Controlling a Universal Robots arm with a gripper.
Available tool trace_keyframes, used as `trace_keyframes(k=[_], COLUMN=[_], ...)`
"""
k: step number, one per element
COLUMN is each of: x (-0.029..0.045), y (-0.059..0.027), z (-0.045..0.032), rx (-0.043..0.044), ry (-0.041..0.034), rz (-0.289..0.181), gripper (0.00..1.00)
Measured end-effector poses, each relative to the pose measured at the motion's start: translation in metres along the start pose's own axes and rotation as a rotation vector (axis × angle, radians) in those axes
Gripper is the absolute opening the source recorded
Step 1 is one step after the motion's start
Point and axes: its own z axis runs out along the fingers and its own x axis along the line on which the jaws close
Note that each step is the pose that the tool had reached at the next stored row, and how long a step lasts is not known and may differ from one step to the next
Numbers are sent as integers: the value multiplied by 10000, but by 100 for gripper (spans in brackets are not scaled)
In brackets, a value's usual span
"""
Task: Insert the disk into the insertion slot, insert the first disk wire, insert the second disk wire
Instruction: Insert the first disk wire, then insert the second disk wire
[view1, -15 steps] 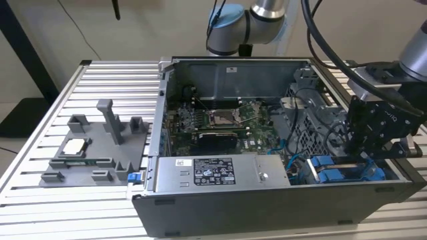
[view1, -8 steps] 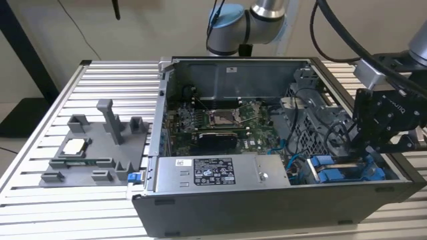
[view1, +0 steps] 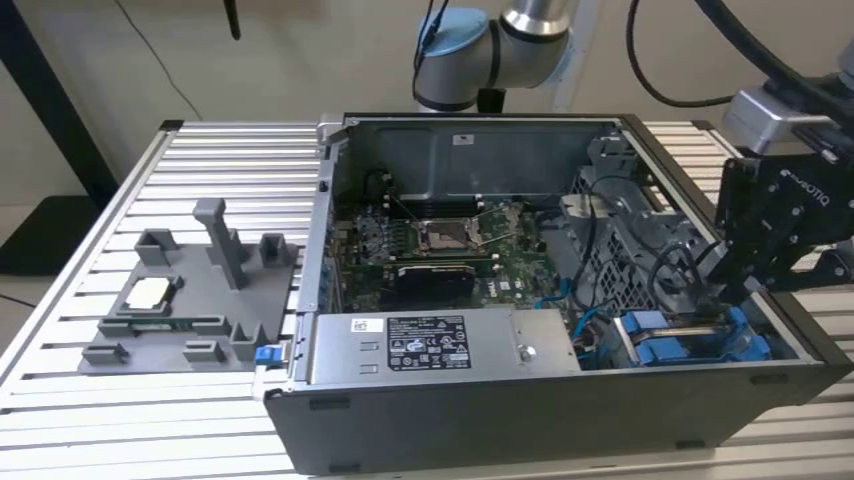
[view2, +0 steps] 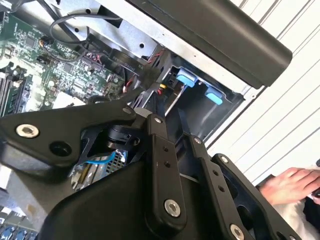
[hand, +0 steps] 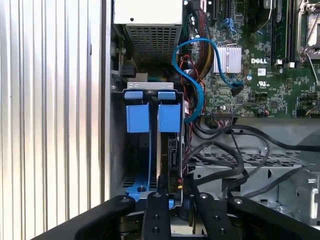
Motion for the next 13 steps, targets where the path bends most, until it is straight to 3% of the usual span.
trace_keyframes(k=[8, 13], x=[-1, -1], y=[4, 5], z=[-115, -128], rx=[0, 0], ry=[0, -1], rz=[0, -1], gripper=[27, 27])
